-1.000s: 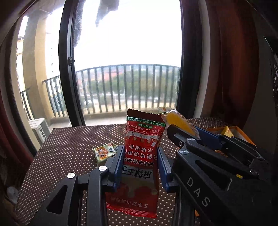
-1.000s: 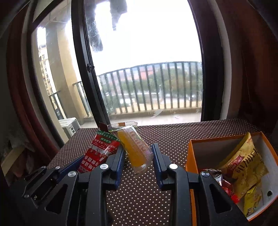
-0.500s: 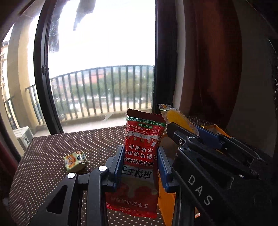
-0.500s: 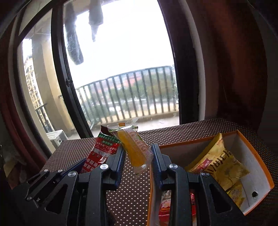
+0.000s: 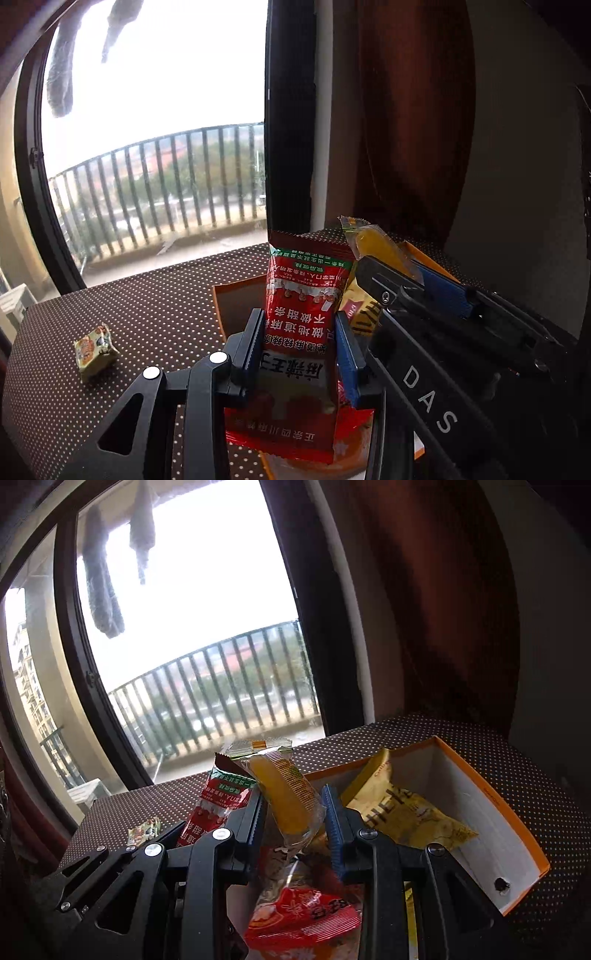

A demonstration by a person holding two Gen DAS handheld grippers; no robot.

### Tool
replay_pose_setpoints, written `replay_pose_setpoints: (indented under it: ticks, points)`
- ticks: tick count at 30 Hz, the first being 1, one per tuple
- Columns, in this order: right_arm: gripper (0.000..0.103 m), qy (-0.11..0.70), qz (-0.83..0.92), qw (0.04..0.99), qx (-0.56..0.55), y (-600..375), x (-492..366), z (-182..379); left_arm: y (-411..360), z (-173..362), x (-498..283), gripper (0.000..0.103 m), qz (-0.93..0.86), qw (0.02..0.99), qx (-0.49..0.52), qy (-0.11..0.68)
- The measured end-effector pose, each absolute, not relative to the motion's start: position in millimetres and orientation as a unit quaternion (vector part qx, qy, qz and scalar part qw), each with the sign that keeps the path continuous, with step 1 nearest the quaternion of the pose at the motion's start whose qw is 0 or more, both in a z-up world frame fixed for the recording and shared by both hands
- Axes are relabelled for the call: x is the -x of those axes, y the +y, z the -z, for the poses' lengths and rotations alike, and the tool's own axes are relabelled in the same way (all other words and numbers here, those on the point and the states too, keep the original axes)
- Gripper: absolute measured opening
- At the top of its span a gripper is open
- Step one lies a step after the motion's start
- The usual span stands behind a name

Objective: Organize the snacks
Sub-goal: 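Lower the red strip packet into the box with the left tool while the right tool lowers the yellow cake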

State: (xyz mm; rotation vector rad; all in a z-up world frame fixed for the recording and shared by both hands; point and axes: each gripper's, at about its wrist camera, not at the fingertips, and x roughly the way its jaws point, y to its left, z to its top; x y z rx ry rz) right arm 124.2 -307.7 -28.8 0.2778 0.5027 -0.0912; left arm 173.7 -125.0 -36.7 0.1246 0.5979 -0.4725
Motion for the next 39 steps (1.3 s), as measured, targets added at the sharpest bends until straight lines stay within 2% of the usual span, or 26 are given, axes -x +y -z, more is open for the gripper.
replay_pose_setpoints:
  ticks: [13, 19, 23, 24, 26, 28, 39]
  points:
    - [0.034, 0.278, 0.097, 0.941, -0.166, -353, -118, 63, -154, 78, -208, 0.037, 0.262, 0.897, -0.071, 0.349]
    - [0.034, 0.299, 0.110, 0.931, -0.176, -363, -119, 83, -162, 97, -227, 0.041, 0.265, 0.875, -0.067, 0.399]
    - [0.033, 0.312, 0.111, 0.926, -0.184, -364, -119, 93, -163, 101, -242, 0.051, 0.262, 0.863, -0.075, 0.426]
    - [0.033, 0.313, 0.110, 0.925, -0.186, -365, -118, 94, -162, 100, -244, 0.055, 0.258, 0.865, -0.079, 0.423]
    - [0.033, 0.313, 0.105, 0.924, -0.192, -365, -116, 95, -160, 97, -246, 0.070, 0.252, 0.869, -0.084, 0.417]
    - [0.033, 0.309, 0.103, 0.926, -0.191, -364, -113, 93, -156, 94, -249, 0.075, 0.244, 0.875, -0.089, 0.409]
    - [0.034, 0.305, 0.057, 0.931, -0.190, -343, -117, 86, -141, 75, -232, 0.082, 0.170, 0.913, -0.124, 0.350]
